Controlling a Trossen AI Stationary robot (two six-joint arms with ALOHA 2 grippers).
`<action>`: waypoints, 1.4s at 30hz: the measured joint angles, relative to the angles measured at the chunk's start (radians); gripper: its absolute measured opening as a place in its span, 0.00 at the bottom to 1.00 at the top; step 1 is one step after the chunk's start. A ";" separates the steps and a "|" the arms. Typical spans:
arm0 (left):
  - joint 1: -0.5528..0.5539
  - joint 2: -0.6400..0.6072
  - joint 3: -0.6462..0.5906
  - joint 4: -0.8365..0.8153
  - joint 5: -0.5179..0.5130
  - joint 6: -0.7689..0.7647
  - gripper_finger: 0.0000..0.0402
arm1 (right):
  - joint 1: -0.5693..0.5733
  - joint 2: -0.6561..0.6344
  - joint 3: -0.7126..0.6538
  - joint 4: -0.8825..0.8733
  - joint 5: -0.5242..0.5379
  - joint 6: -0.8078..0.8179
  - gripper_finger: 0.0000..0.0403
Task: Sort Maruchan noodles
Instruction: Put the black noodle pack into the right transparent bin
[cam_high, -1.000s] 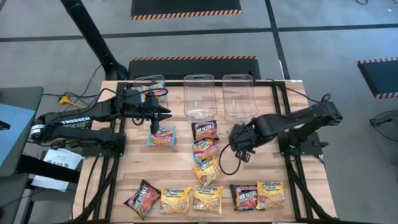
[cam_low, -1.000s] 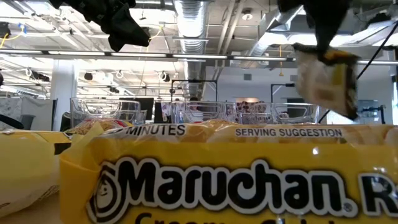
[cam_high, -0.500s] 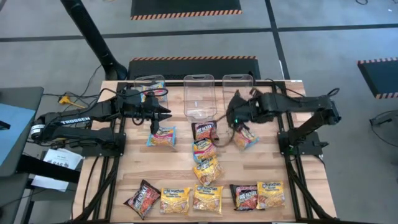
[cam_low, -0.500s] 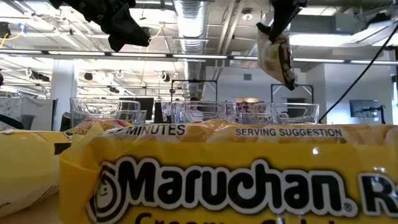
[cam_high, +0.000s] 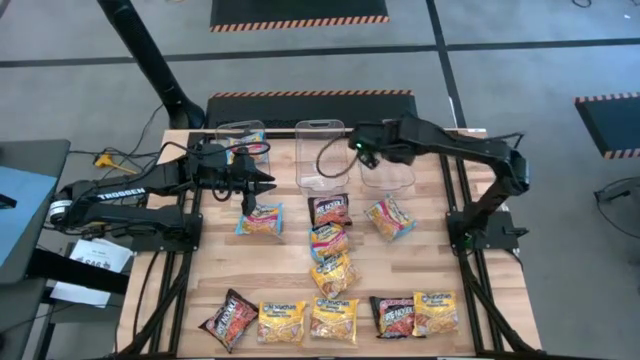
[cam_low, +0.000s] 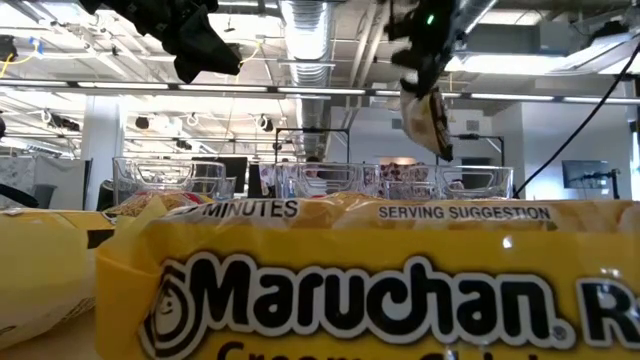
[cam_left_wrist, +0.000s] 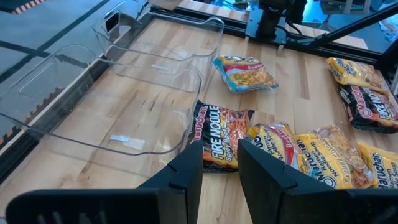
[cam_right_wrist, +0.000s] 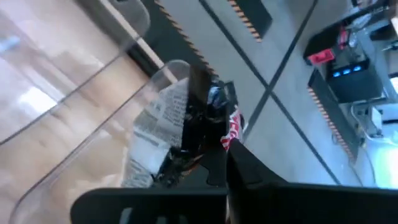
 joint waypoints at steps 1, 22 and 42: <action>0.000 0.000 0.000 0.001 0.000 0.000 0.22 | -0.023 0.015 -0.001 0.003 -0.001 -0.011 0.01; 0.000 0.000 0.000 -0.025 0.000 0.010 0.22 | -0.224 0.292 -0.001 -0.012 -0.017 0.069 0.01; 0.000 0.000 0.000 -0.024 0.000 0.009 0.22 | -0.311 0.292 -0.001 0.103 -0.209 -0.008 0.02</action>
